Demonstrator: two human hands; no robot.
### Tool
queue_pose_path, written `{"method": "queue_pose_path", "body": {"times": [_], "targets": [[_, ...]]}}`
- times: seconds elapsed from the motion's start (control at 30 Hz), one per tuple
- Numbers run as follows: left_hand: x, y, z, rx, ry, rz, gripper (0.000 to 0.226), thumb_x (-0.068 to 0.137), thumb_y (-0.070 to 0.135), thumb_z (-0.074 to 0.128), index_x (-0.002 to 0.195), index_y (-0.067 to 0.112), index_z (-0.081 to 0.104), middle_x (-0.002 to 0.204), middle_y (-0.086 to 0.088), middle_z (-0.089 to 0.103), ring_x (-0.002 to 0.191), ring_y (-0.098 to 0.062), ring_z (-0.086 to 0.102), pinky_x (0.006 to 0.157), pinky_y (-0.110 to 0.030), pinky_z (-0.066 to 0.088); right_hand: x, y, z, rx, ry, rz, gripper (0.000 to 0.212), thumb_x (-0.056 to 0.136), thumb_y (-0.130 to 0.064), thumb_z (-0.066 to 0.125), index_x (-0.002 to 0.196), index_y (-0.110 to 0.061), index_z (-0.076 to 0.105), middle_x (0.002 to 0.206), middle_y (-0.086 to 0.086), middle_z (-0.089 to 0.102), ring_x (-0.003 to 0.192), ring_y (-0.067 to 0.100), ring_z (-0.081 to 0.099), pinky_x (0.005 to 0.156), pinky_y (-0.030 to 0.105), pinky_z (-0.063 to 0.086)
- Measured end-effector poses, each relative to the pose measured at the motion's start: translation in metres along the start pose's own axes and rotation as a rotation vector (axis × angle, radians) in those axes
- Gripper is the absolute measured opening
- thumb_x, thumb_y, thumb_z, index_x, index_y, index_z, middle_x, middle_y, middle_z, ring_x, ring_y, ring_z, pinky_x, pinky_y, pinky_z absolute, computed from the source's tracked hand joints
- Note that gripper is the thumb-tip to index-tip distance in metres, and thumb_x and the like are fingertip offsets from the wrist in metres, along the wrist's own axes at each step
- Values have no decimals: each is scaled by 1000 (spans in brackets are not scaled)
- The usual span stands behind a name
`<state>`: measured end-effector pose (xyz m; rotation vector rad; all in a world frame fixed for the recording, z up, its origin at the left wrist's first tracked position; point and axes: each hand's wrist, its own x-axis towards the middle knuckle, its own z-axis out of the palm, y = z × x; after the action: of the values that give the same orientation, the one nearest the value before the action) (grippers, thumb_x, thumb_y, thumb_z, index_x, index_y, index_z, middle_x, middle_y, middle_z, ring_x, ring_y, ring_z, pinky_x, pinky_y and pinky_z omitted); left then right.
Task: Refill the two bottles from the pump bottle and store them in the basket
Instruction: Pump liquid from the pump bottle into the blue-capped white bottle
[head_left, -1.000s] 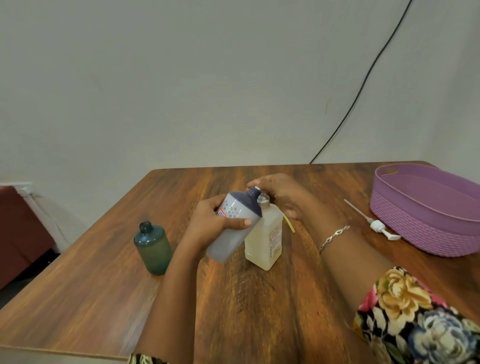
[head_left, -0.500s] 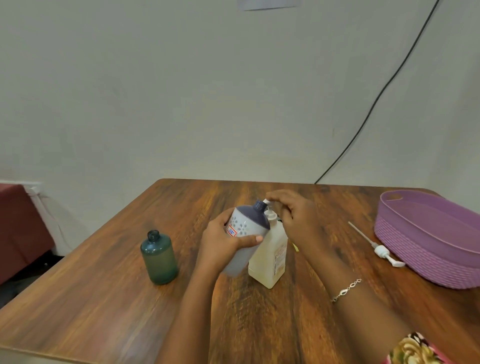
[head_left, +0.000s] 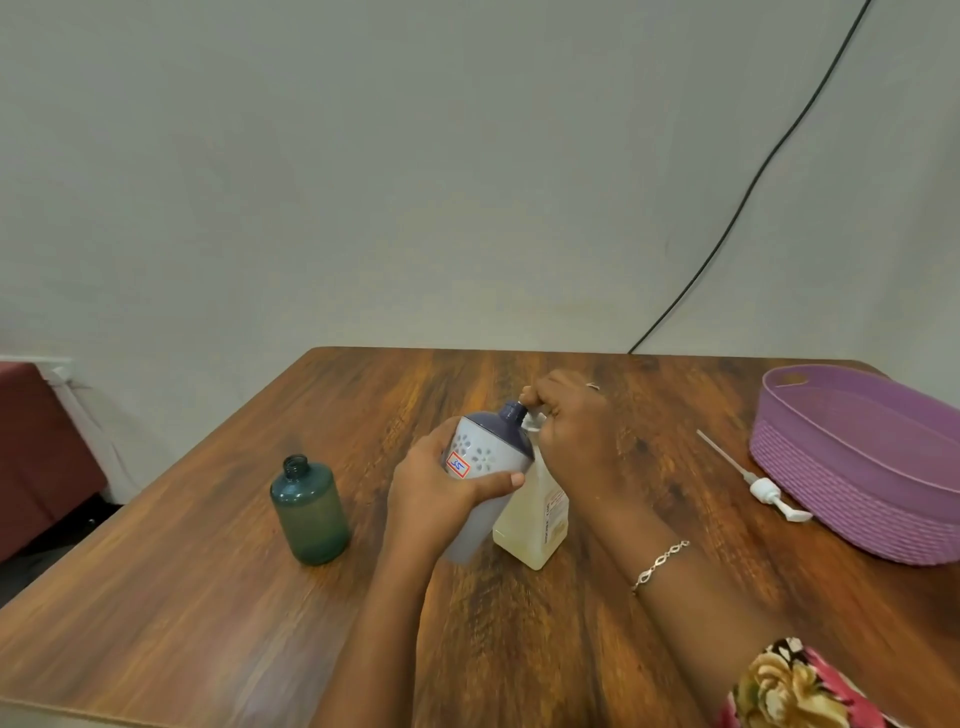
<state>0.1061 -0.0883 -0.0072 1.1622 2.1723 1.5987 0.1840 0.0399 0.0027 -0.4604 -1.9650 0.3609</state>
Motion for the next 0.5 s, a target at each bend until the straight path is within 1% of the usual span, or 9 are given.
{"method": "queue_pose_path", "body": {"times": [0.07,0.13,0.23,0.33,0.37,0.43,0.5], "targets": [[-1,-2,-1,9,-4,-14,52,61,38,83,99,44,49,97,14,59,87,-3,55,67,-24,45,1,1,0,28,-14,29,21,62,7,46,64,-4,64,67,7,62,62,25,56,54,32,45],[-3,-3,-3,17,-9,-10,54,61,38,83,104,41,50,100,12,60,87,-3,55,66,-23,43,4,0,-5,80,-22,45,22,66,2,46,67,-2,67,69,8,64,65,24,58,59,32,46],[-2,0,-7,26,-12,-5,57,61,39,83,110,37,53,104,11,61,91,-6,56,70,-25,46,16,-2,-15,77,-67,48,19,72,2,51,68,0,69,72,9,67,67,21,57,65,30,44],[-2,2,-8,17,-19,8,50,57,46,83,95,47,51,96,17,61,87,-3,57,67,-24,46,18,-7,-13,33,-85,-3,18,69,4,50,64,-1,67,69,8,65,64,20,54,59,28,41],[-2,3,-8,13,-24,7,49,57,46,83,93,47,50,94,17,60,86,-3,56,67,-24,46,16,-7,-10,21,-75,-24,18,67,4,50,63,-1,67,66,8,63,61,21,55,56,27,41],[-3,1,-6,20,-31,1,51,61,41,84,98,45,49,96,18,59,87,-4,56,68,-24,46,11,-1,-6,6,-63,-36,19,65,6,49,61,-3,65,63,7,61,60,24,55,54,28,42],[-5,-2,-6,32,-28,-3,57,58,45,83,102,45,47,99,15,59,88,-5,56,68,-24,47,8,5,-3,1,-66,-32,17,65,4,49,61,-4,65,64,7,61,62,26,55,54,35,47]]}}
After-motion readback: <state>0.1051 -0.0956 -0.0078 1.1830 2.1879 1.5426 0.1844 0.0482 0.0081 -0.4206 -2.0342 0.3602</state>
